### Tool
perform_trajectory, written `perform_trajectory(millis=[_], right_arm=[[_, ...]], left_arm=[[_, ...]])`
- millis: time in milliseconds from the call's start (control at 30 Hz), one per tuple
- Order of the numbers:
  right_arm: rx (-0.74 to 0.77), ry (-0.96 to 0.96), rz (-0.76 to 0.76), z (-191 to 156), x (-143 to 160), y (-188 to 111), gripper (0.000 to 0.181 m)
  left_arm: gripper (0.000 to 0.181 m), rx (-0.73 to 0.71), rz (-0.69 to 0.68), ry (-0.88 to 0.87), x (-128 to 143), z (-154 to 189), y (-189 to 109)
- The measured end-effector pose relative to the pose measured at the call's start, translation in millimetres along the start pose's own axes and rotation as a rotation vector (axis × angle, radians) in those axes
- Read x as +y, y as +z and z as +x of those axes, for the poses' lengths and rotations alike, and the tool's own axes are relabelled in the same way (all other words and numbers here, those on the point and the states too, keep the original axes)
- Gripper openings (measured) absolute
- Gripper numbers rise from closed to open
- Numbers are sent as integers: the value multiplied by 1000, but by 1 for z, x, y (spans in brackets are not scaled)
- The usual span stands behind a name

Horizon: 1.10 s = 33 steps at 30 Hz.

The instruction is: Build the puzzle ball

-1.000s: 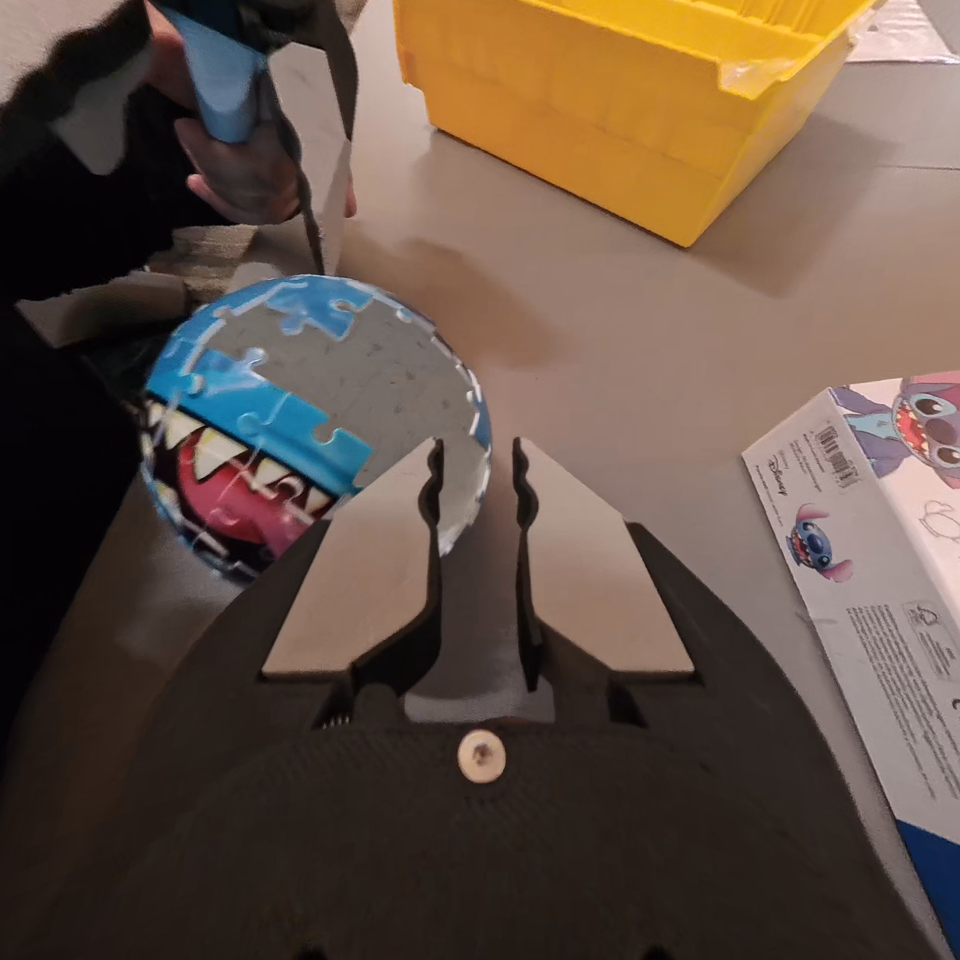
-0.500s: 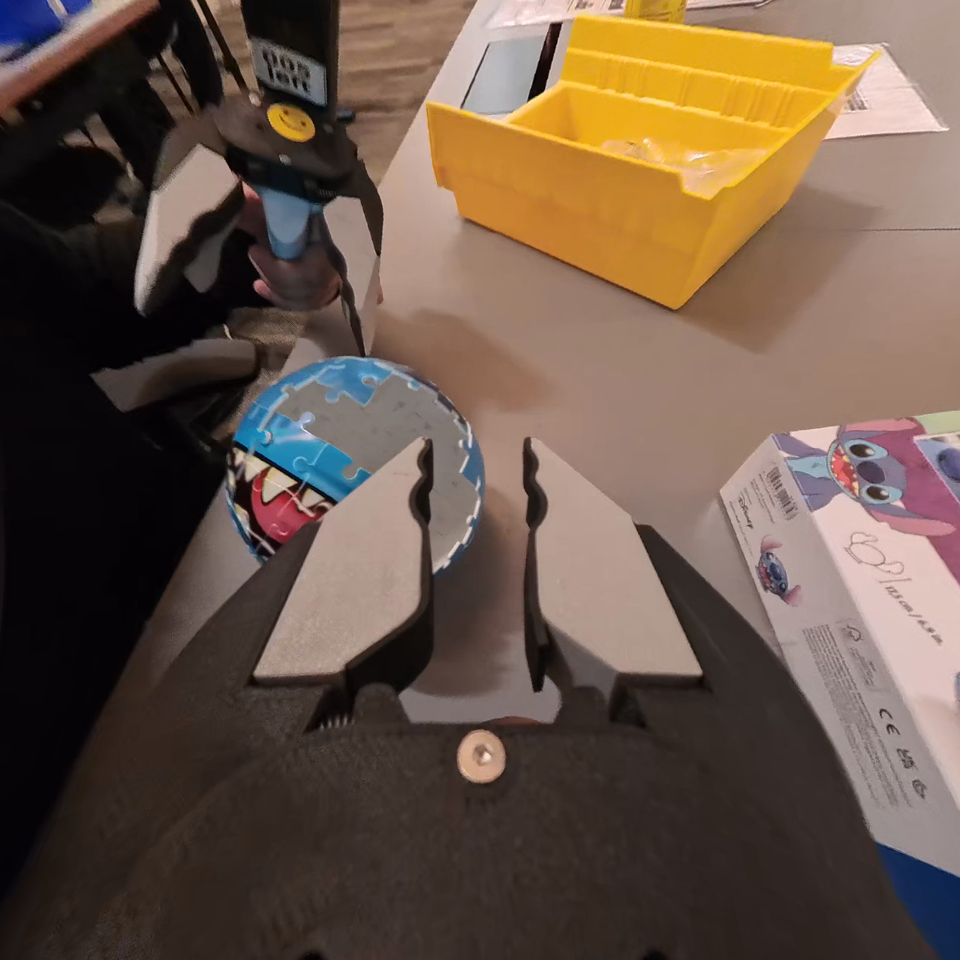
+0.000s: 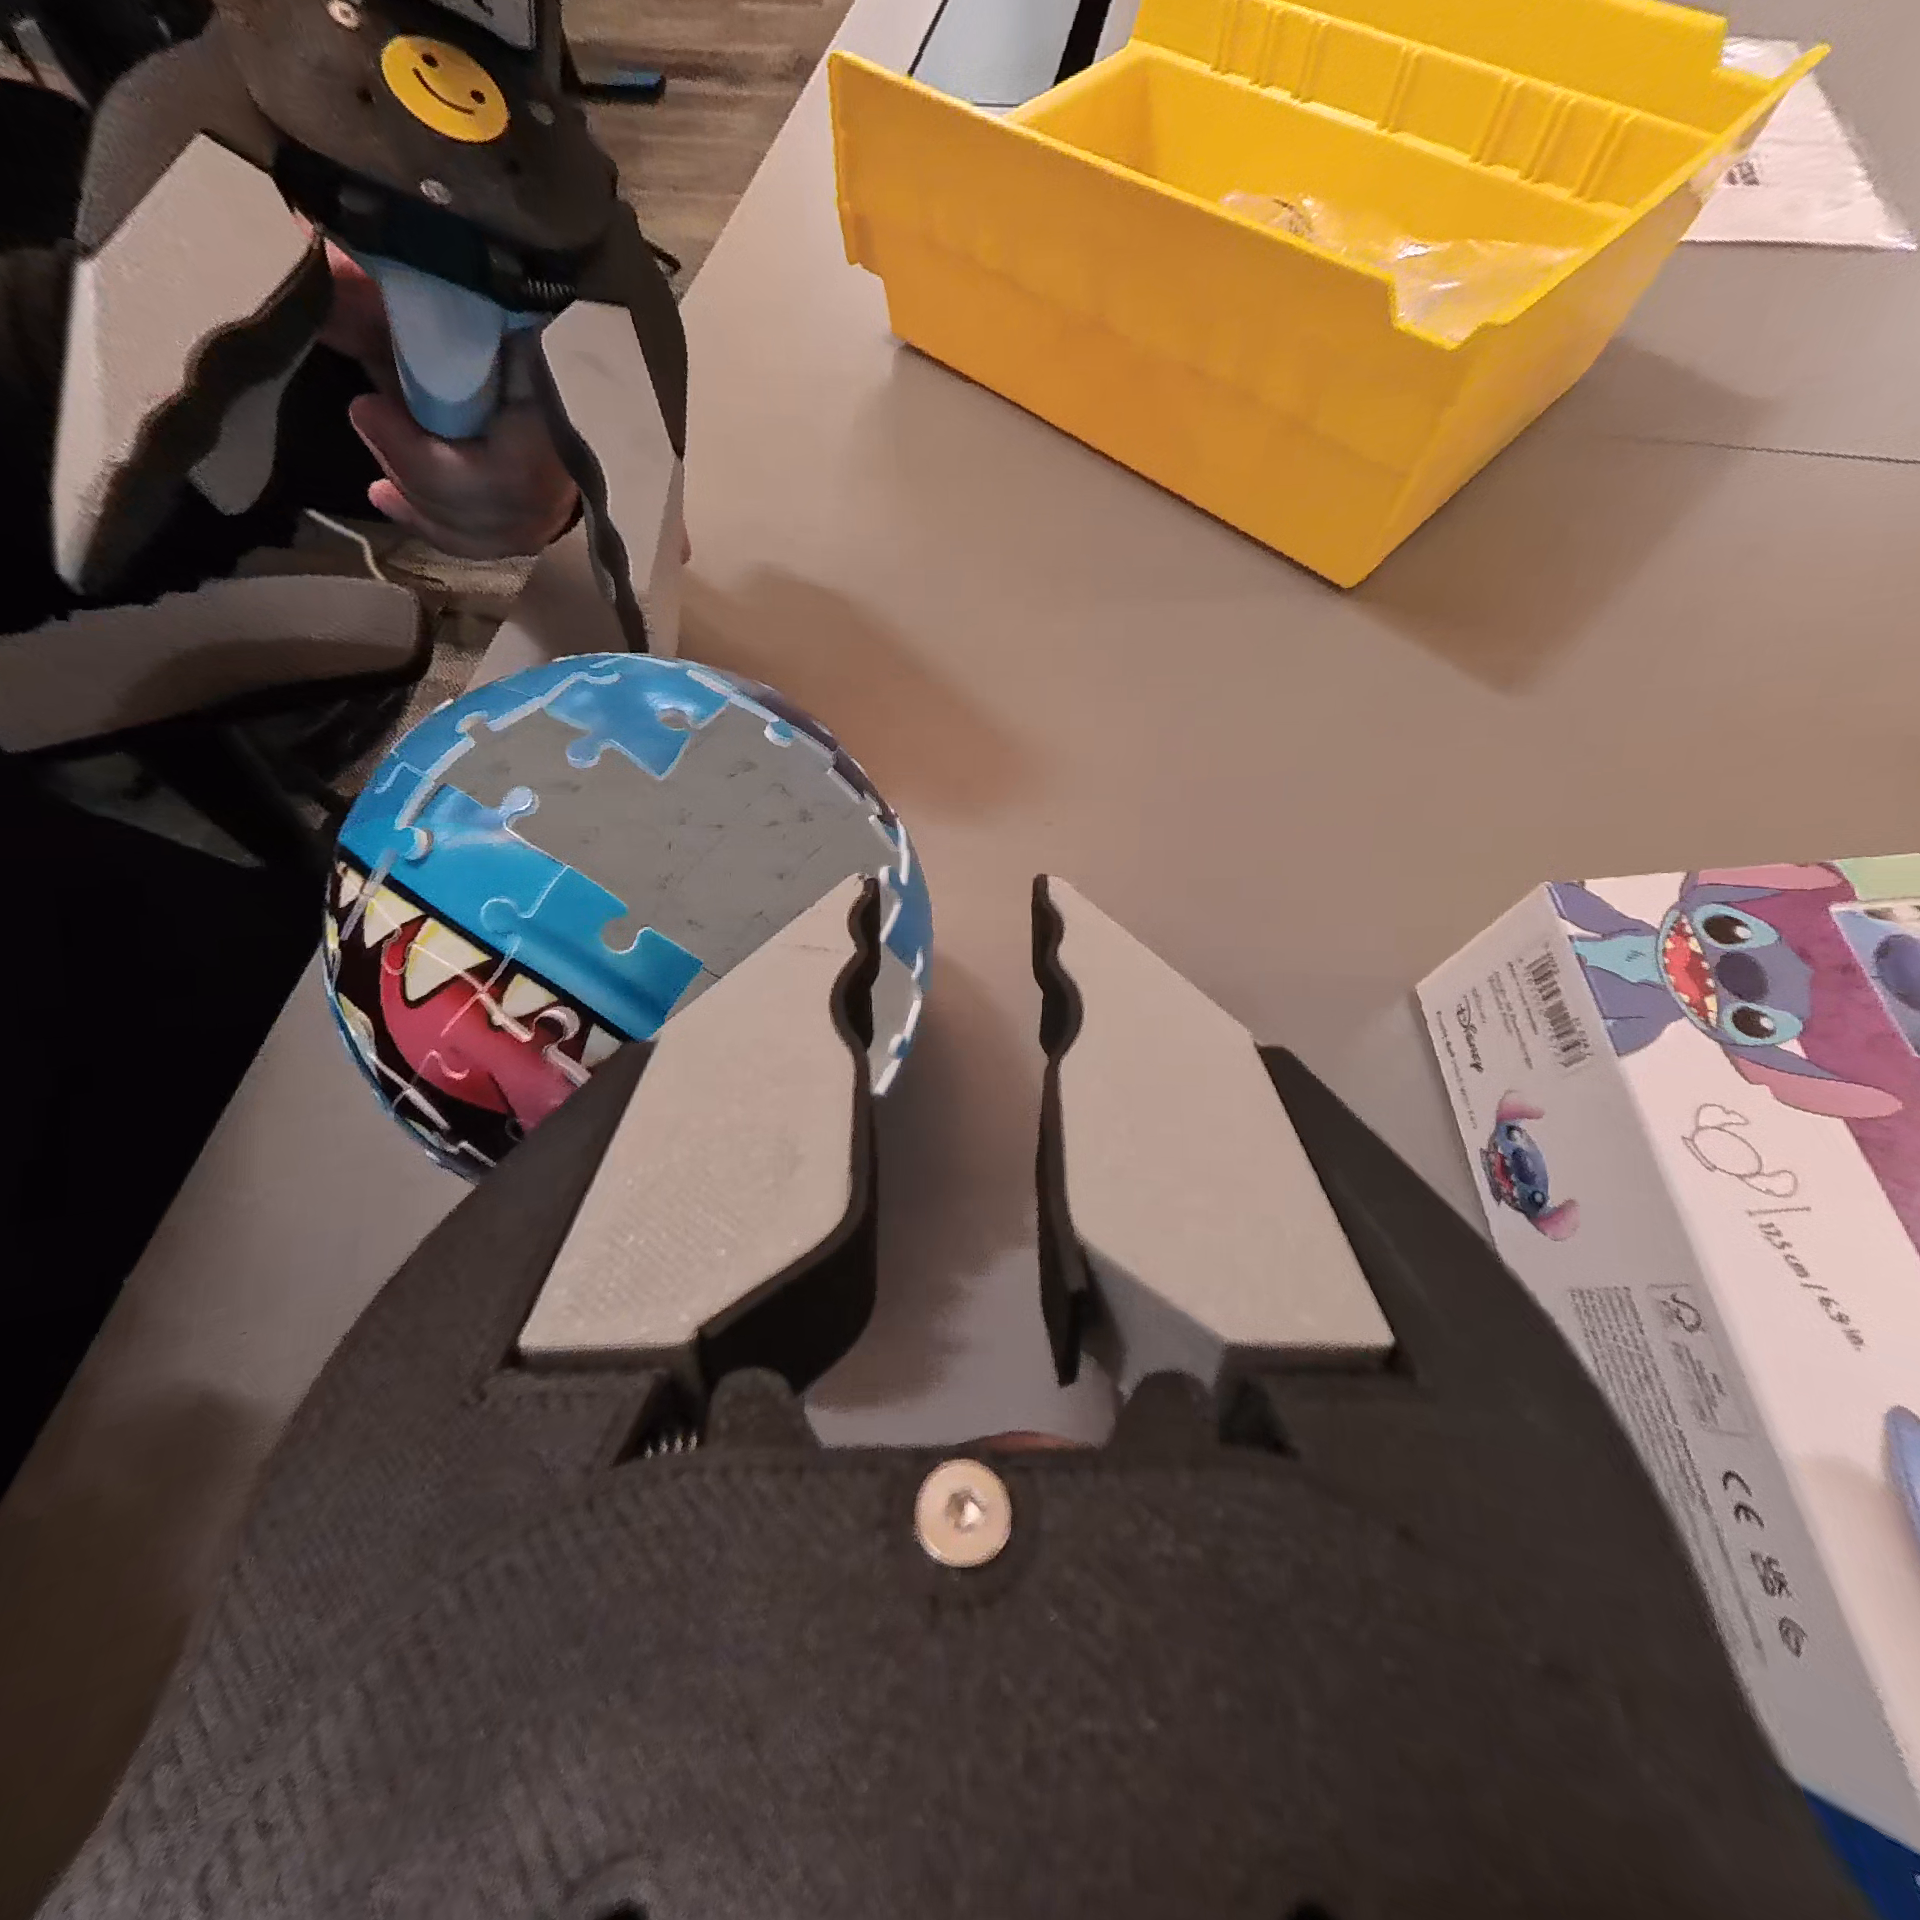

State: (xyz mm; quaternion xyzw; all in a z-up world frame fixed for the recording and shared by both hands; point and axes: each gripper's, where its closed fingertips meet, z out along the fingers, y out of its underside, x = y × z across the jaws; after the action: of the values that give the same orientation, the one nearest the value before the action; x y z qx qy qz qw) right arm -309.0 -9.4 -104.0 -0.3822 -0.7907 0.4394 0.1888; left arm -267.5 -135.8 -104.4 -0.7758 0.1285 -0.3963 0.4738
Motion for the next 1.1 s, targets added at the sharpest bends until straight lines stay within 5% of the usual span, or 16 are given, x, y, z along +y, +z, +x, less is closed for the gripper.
perform_trajectory(millis=[200, 500, 600, 767, 1100], right_arm=[[-58, -115, 14, -12, -6, 12, 24], [-134, -320, 42, -25, -12, 22, 18], [-144, -389, 69, -29, -16, 21, 2], [-140, -406, 13, -27, -9, 33, 16], [-80, -459, 20, -27, -10, 46, 3]], left_arm=[[103, -20, -8, 16, -5, 0, -4], [104, 59, -83, 46, -47, -4, 3], [104, 93, -146, 51, -51, -8, 11], [104, 136, -191, 58, -53, -15, 19], [104, 146, -194, 51, -54, -19, 21]])
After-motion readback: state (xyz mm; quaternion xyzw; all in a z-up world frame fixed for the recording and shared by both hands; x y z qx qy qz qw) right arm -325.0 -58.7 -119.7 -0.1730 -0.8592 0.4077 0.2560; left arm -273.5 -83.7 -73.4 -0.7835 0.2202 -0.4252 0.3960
